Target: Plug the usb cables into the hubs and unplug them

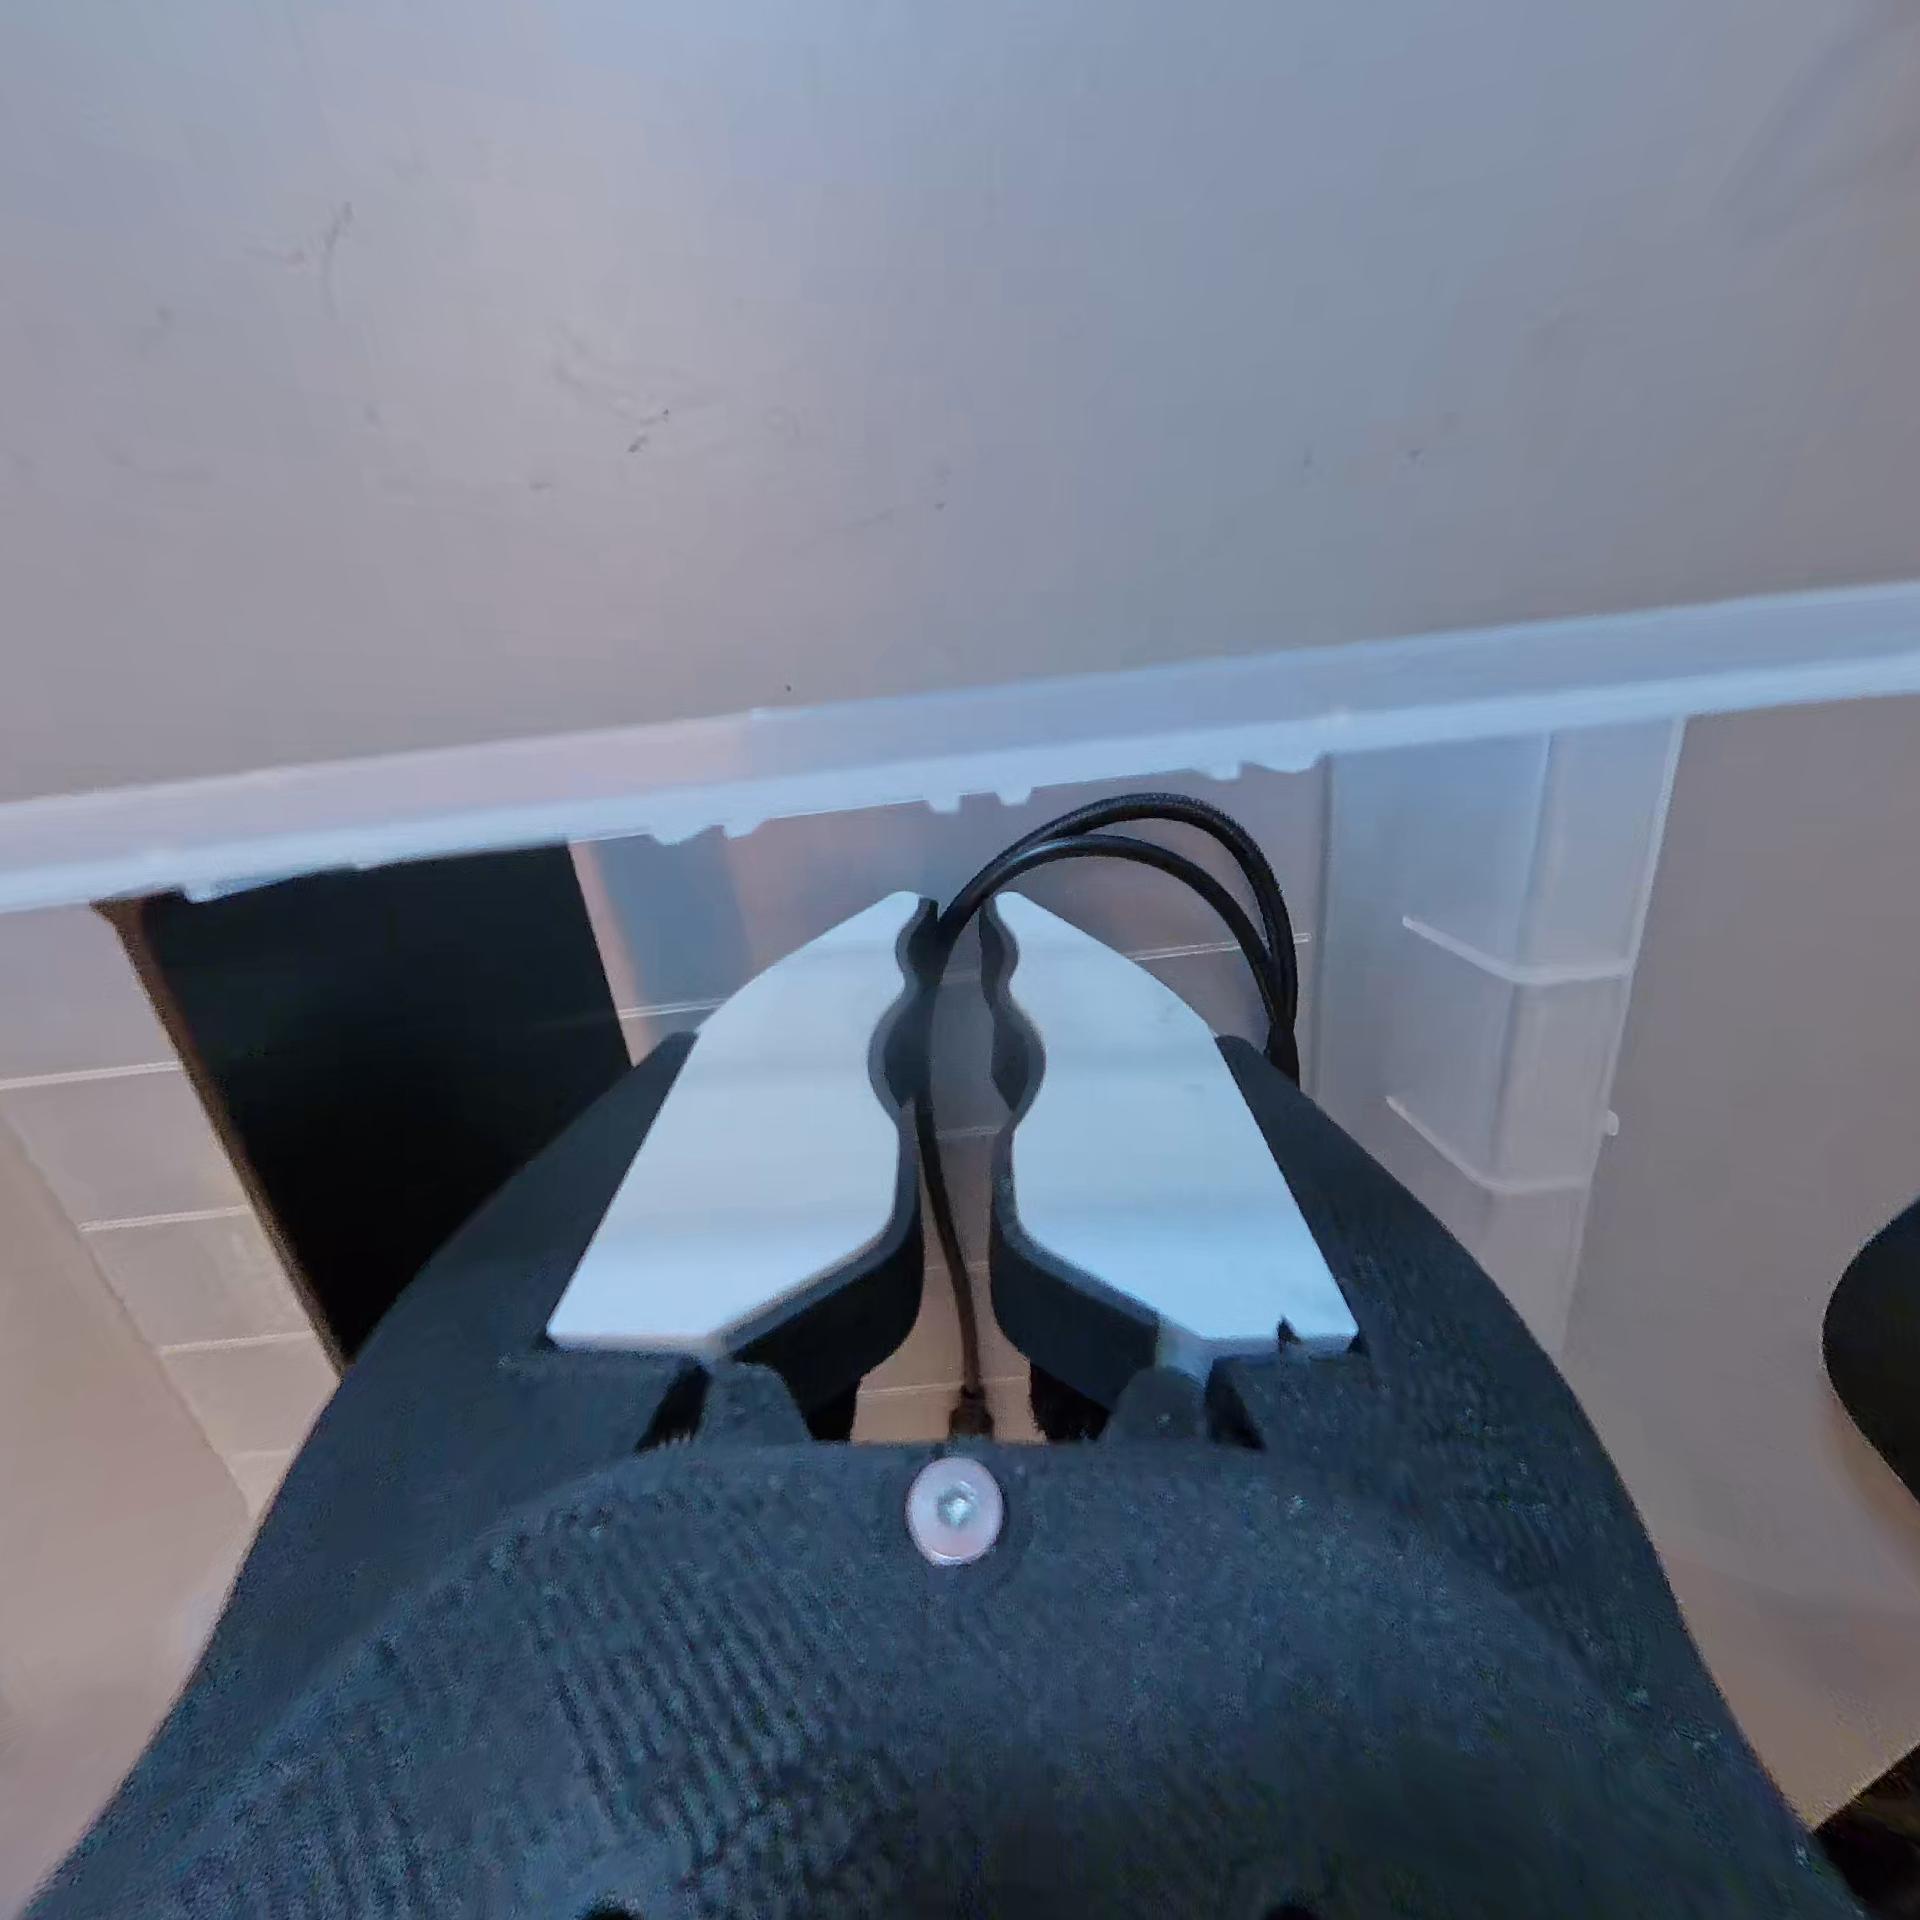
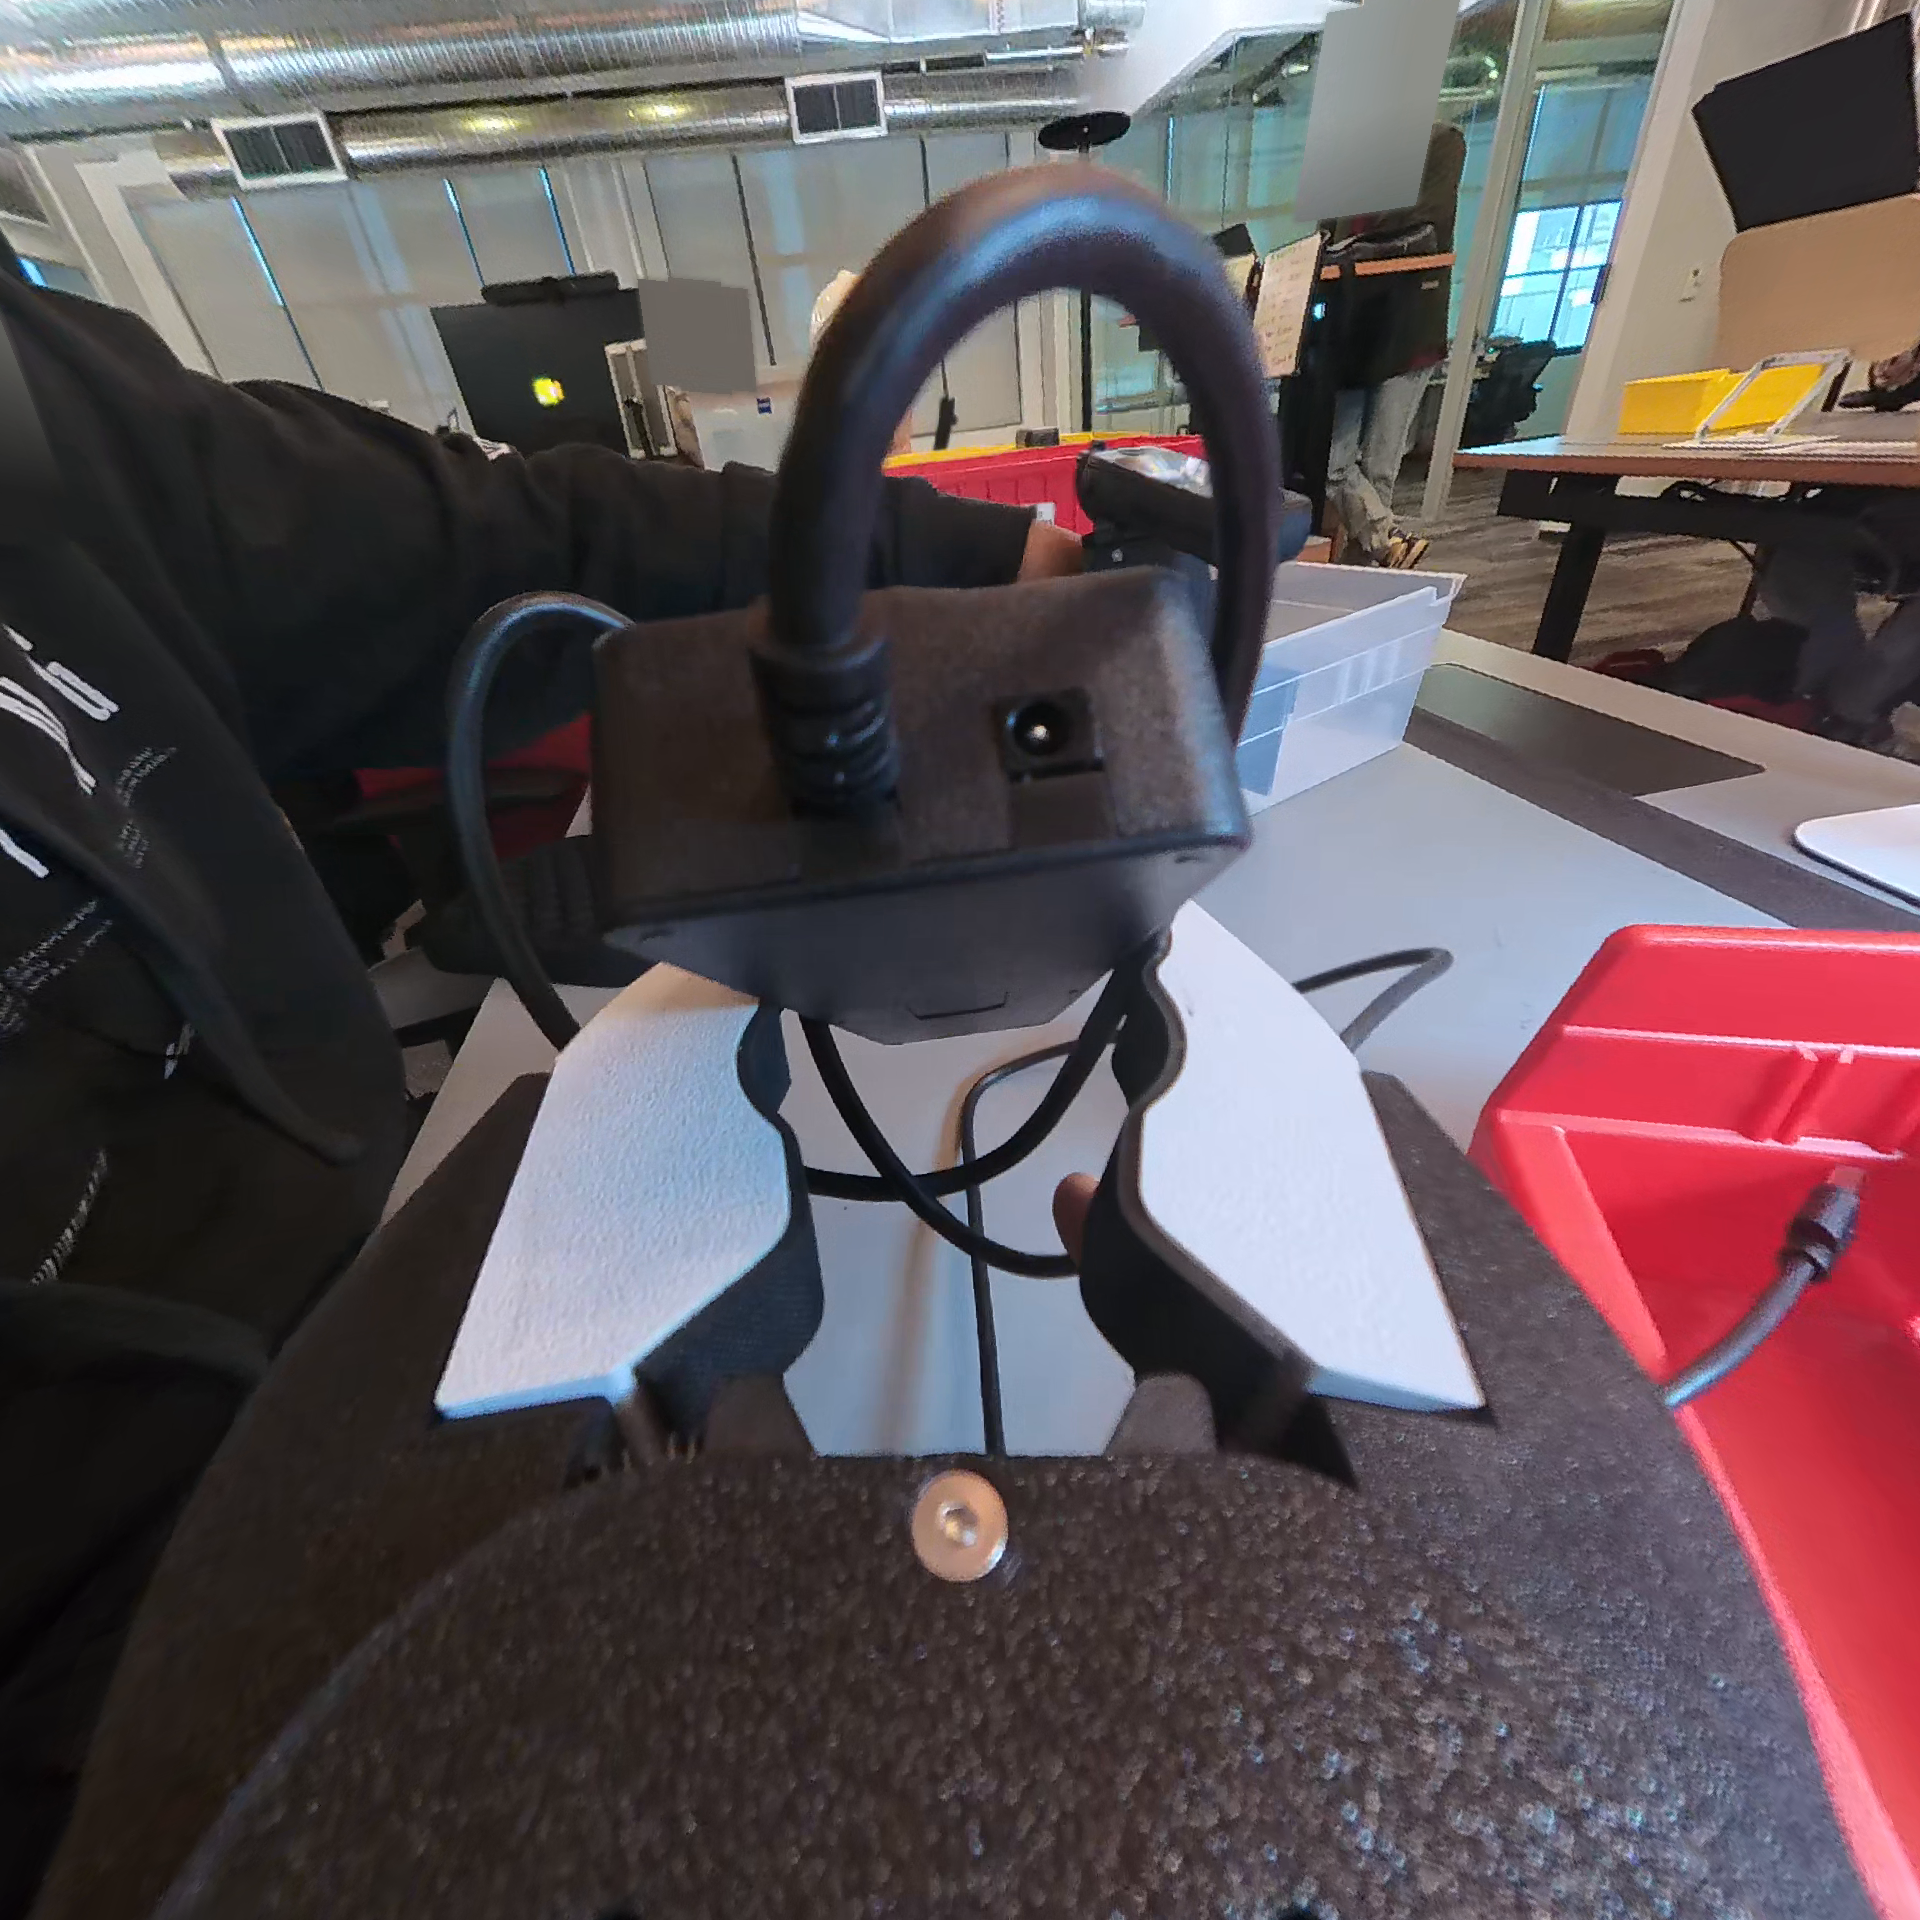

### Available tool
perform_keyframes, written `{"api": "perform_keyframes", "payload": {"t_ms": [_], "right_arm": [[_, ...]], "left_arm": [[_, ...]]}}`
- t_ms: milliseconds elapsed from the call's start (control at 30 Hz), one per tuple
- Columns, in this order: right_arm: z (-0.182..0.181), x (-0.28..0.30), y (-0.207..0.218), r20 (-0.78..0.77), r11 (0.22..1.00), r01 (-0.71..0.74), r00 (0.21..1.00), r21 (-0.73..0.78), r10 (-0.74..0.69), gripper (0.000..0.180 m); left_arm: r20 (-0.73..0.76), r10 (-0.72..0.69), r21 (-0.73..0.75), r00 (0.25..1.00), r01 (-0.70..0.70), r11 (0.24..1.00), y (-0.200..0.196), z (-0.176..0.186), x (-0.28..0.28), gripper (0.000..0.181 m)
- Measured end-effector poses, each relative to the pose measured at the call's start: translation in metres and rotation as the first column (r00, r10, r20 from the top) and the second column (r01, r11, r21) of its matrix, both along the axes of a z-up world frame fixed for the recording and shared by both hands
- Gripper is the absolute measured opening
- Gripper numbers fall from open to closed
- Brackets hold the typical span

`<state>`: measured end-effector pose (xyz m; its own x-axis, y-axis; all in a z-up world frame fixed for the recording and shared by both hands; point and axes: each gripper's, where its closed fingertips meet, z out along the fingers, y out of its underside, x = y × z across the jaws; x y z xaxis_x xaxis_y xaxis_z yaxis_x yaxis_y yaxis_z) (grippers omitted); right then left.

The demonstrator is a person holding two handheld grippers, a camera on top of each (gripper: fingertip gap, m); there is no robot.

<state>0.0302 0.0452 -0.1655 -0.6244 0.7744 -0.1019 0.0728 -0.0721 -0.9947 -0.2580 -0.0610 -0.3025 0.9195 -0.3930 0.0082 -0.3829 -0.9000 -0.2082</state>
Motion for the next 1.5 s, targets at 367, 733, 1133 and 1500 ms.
{"api": "perform_keyframes", "payload": {"t_ms": [367,733,1133,1500], "right_arm": [[0.004,0.003,-0.003,-0.042,0.999,0.015,0.999,0.034,-0.013,0.063],[0.007,0.004,-0.008,-0.061,0.998,0.026,0.998,0.055,-0.023,0.062],[0.013,0.008,-0.004,-0.071,0.998,0.039,0.997,0.051,-0.036,0.062],[0.012,0.006,0.009,-0.062,0.998,0.064,0.996,0.029,-0.062,0.062]], "left_arm": [[-0.145,0.171,0.328,0.975,-0.115,0.938,-0.006,0.109,-0.011,0.004],[0.138,0.066,0.764,0.988,-0.149,0.627,-0.005,0.277,0.11,0.003],[0.642,0.113,0.503,0.759,-0.527,0.685,-0.002,0.113,0.214,0.003],[0.314,0.234,0.504,0.92,-0.371,0.78,-0.021,0.068,0.169,0.009]]}}
